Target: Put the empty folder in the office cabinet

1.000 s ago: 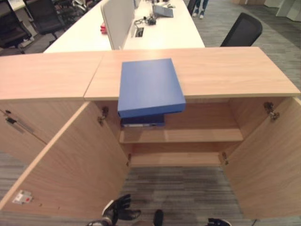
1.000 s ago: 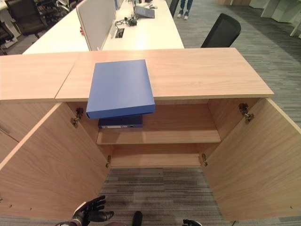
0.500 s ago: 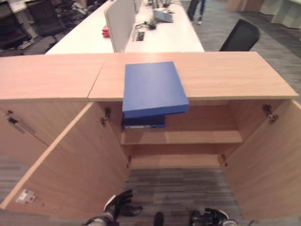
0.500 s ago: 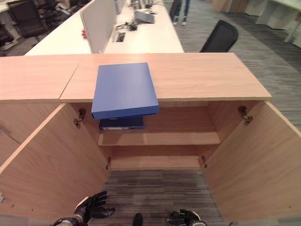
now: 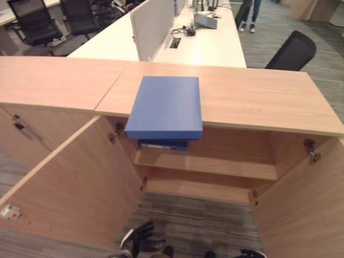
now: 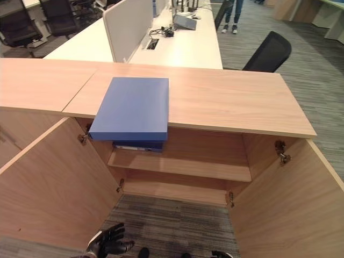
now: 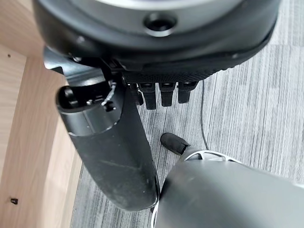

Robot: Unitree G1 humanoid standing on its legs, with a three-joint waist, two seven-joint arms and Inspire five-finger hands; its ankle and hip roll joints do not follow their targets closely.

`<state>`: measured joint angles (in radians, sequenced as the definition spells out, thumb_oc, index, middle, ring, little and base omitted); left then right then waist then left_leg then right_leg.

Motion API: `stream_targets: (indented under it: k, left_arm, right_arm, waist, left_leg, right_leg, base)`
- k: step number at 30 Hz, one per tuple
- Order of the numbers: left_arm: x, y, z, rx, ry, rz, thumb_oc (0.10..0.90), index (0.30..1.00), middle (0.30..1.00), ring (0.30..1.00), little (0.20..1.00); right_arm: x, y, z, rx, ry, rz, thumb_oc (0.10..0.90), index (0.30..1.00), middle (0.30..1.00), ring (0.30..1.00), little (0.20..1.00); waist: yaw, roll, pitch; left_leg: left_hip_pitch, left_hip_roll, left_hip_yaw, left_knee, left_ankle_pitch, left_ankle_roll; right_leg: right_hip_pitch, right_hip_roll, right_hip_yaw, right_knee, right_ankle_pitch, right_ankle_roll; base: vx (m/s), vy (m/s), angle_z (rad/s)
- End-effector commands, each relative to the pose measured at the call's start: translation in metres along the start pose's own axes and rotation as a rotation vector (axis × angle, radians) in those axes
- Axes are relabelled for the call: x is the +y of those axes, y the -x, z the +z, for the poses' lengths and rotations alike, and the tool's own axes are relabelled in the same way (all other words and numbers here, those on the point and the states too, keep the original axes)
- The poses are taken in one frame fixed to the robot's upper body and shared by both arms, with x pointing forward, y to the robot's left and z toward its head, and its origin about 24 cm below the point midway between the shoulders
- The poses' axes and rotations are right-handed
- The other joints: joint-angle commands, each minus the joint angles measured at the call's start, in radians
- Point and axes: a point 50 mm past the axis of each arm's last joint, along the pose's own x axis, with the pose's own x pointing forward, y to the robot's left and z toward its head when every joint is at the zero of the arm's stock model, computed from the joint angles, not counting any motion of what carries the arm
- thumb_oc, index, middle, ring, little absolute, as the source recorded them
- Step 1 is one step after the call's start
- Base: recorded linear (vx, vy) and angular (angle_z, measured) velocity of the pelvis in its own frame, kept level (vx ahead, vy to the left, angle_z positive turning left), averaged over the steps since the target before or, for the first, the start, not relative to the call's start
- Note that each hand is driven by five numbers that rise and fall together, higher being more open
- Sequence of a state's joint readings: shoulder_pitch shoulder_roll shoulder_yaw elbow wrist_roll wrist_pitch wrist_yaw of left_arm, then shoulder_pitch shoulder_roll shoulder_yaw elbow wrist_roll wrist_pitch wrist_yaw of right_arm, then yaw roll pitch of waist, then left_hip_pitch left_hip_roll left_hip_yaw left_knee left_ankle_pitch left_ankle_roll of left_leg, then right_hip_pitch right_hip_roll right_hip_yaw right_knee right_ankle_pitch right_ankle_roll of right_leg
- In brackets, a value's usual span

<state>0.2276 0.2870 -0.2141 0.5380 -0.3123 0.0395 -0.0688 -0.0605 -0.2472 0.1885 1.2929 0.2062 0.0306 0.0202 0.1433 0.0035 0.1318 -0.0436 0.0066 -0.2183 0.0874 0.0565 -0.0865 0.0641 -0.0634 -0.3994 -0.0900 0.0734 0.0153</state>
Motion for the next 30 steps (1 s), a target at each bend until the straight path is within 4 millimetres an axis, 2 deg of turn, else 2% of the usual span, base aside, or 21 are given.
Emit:
stream_targets:
  k: [1,2,4,5,8,12,14,15,16,17,19,20,21,23,26,27,28,30]
  left_arm:
    - [0.009,0.000,0.046,-0.202,0.025,0.029,0.800,0.900,0.900,0.900,0.900]
    - [0.011,0.001,0.044,-0.199,0.022,0.039,0.800,0.900,0.900,0.900,0.900]
    - [0.013,0.003,0.043,-0.206,0.057,0.054,0.800,0.900,0.900,0.900,0.900]
    - [0.016,0.006,0.047,-0.235,0.106,0.067,0.800,0.900,0.900,0.900,0.900]
    - [0.017,0.008,0.048,-0.246,0.129,0.077,0.800,0.900,0.900,0.900,0.900]
    - [0.032,0.028,0.077,-0.424,0.174,0.158,0.800,0.900,0.900,0.900,0.900]
    - [0.043,0.042,0.093,-0.519,0.135,0.224,0.800,0.900,0.900,0.900,0.900]
    - [0.043,0.042,0.093,-0.519,0.135,0.224,0.800,0.900,0.900,0.900,0.900]
    - [0.055,0.059,0.113,-0.634,0.073,0.321,0.800,0.900,0.900,0.900,0.900]
    - [0.055,0.059,0.113,-0.633,0.073,0.322,0.800,0.900,0.900,0.900,0.900]
    - [0.069,0.086,0.140,-0.790,-0.050,0.493,0.800,0.900,0.900,0.900,0.900]
    - [0.069,0.086,0.140,-0.790,-0.050,0.493,0.800,0.900,0.900,0.900,0.900]
    - [0.077,0.104,0.157,-0.892,-0.145,0.639,0.800,0.900,0.900,0.900,0.900]
    - [0.081,0.123,0.178,-1.011,-0.237,0.782,0.800,0.900,0.900,0.900,0.900]
    - [0.077,0.149,0.213,-1.198,-0.390,0.927,0.800,0.900,0.900,0.900,0.900]
    - [0.077,0.149,0.214,-1.200,-0.391,0.928,0.800,0.900,0.900,0.900,0.900]
    - [0.066,0.161,0.236,-1.326,-0.487,0.952,0.800,0.900,0.900,0.900,0.900]
    - [0.055,0.169,0.253,-1.419,-0.569,0.940,0.800,0.900,0.900,0.900,0.900]
  right_arm:
    - [-0.015,0.000,0.023,-0.068,-0.015,-0.059,0.800,0.900,0.900,0.900,0.900]
    - [-0.015,0.000,0.024,-0.069,-0.021,-0.059,0.800,0.900,0.900,0.900,0.900]
    - [-0.009,0.000,0.027,-0.083,-0.014,-0.041,0.800,0.900,0.900,0.900,0.900]
    - [-0.004,-0.001,0.025,-0.079,-0.009,-0.031,0.800,0.900,0.900,0.900,0.900]
    - [-0.003,-0.001,0.023,-0.076,-0.016,-0.030,0.800,0.900,0.900,0.900,0.900]
    - [0.001,0.000,0.013,-0.063,-0.067,-0.030,0.800,0.900,0.900,0.900,0.900]
    - [0.002,0.000,0.005,-0.037,-0.085,-0.033,0.800,0.900,0.900,0.900,0.900]
    - [0.002,0.000,0.005,-0.037,-0.085,-0.033,0.800,0.900,0.900,0.900,0.900]
    - [0.007,0.000,-0.004,-0.012,-0.103,-0.025,0.800,0.900,0.900,0.900,0.900]
    - [0.007,0.000,-0.004,-0.012,-0.102,-0.025,0.800,0.900,0.900,0.900,0.900]
    - [0.014,0.000,-0.009,0.006,-0.100,-0.015,0.800,0.900,0.900,0.900,0.900]
    - [0.014,0.000,-0.009,0.006,-0.100,-0.015,0.800,0.900,0.900,0.900,0.900]
    - [0.021,0.000,-0.011,0.014,-0.092,-0.003,0.800,0.900,0.900,0.900,0.900]
    - [0.030,0.000,-0.011,0.013,-0.082,0.014,0.800,0.900,0.900,0.900,0.900]
    - [0.039,0.000,-0.010,0.005,-0.050,0.028,0.800,0.900,0.900,0.900,0.900]
    - [0.039,0.000,-0.009,0.003,-0.051,0.029,0.800,0.900,0.900,0.900,0.900]
    - [0.041,0.000,-0.006,-0.005,-0.022,0.029,0.800,0.900,0.900,0.900,0.900]
    - [0.041,0.000,-0.004,-0.007,-0.003,0.027,0.800,0.900,0.900,0.900,0.900]
  waist:
    - [0.018,-0.043,0.048]
    - [0.038,-0.044,0.045]
    - [0.048,-0.048,0.045]
    - [0.051,-0.039,0.030]
    - [0.049,-0.039,0.021]
    - [0.044,-0.028,-0.014]
    - [0.044,-0.025,-0.025]
    - [0.042,-0.027,-0.028]
    - [0.046,-0.028,-0.033]
    - [0.045,-0.029,-0.035]
    - [0.053,-0.037,-0.039]
    - [0.052,-0.038,-0.040]
    - [0.063,-0.045,-0.043]
    - [0.066,-0.055,-0.046]
    - [0.061,-0.062,-0.055]
    - [0.061,-0.064,-0.054]
    - [0.051,-0.066,-0.062]
    - [0.044,-0.067,-0.067]
  left_leg:
    - [-0.099,-0.013,0.199,0.234,-0.100,0.015]
    - [-0.128,-0.011,0.212,0.182,-0.089,0.029]
    - [-0.138,-0.043,0.169,0.167,-0.081,0.035]
    - [-0.086,-0.044,0.142,0.082,-0.073,0.044]
    - [-0.067,-0.037,0.136,0.042,-0.058,0.043]
    - [0.018,-0.014,0.113,-0.116,-0.019,0.046]
    - [0.049,-0.007,0.111,-0.156,-0.011,0.043]
    - [0.044,-0.009,0.110,-0.157,-0.007,0.044]
    - [0.064,-0.003,0.113,-0.165,-0.017,0.041]
    - [0.060,-0.005,0.112,-0.166,-0.012,0.042]
    - [0.075,-0.004,0.114,-0.173,-0.021,0.040]
    - [0.074,-0.004,0.114,-0.173,-0.020,0.040]
    - [0.085,0.000,0.118,-0.174,-0.034,0.036]
    - [0.088,-0.001,0.125,-0.175,-0.035,0.035]
    - [0.100,0.002,0.136,-0.175,-0.052,0.032]
    - [0.097,0.000,0.136,-0.175,-0.045,0.034]
    - [0.105,0.002,0.144,-0.175,-0.058,0.032]
    - [0.107,0.000,0.150,-0.175,-0.057,0.034]
  right_leg:
    - [0.009,-0.107,-0.031,0.082,-0.083,0.049]
    - [0.022,-0.102,-0.027,0.065,-0.078,0.056]
    - [0.026,-0.094,-0.003,0.057,-0.067,0.057]
    - [0.032,-0.078,0.005,0.044,-0.061,0.062]
    - [0.036,-0.076,0.000,0.037,-0.058,0.066]
    - [0.047,-0.069,0.001,0.013,-0.044,0.078]
    - [0.052,-0.065,0.000,0.007,-0.043,0.081]
    - [0.048,-0.067,-0.002,0.006,-0.040,0.081]
    - [0.056,-0.062,0.000,0.003,-0.046,0.082]
    - [0.052,-0.064,-0.001,0.003,-0.043,0.083]
    - [0.052,-0.063,0.001,0.003,-0.045,0.087]
    - [0.050,-0.064,0.001,0.003,-0.044,0.087]
    - [0.058,-0.061,0.004,0.003,-0.050,0.090]
    - [0.056,-0.062,0.009,0.003,-0.047,0.094]
    - [0.060,-0.063,0.016,0.003,-0.051,0.099]
    - [0.056,-0.065,0.016,0.003,-0.045,0.099]
    - [0.059,-0.064,0.023,0.003,-0.050,0.104]
    - [0.058,-0.068,0.029,0.003,-0.044,0.106]
  base:
    - [0.06,-0.027,0.92]
    - [0.09,-0.034,0.84]
    - [0.11,-0.005,0.18]
    - [0.08,0.020,-0.35]
    - [0.07,0.037,-0.44]
    - [0.06,0.067,0.04]
    - [0.03,0.040,-0.03]
    - [0.03,0.037,0.03]
    - [0.01,0.032,0.05]
    - [0.05,0.024,0.04]
    - [0.00,0.000,0.00]
    - [0.03,0.003,0.03]
    - [0.05,-0.011,0.05]
    - [0.04,-0.007,0.00]
    - [0.01,0.002,0.04]
    - [0.02,0.011,-0.03]
    - [0.00,0.021,-0.11]
    - [0.03,0.027,-0.12]
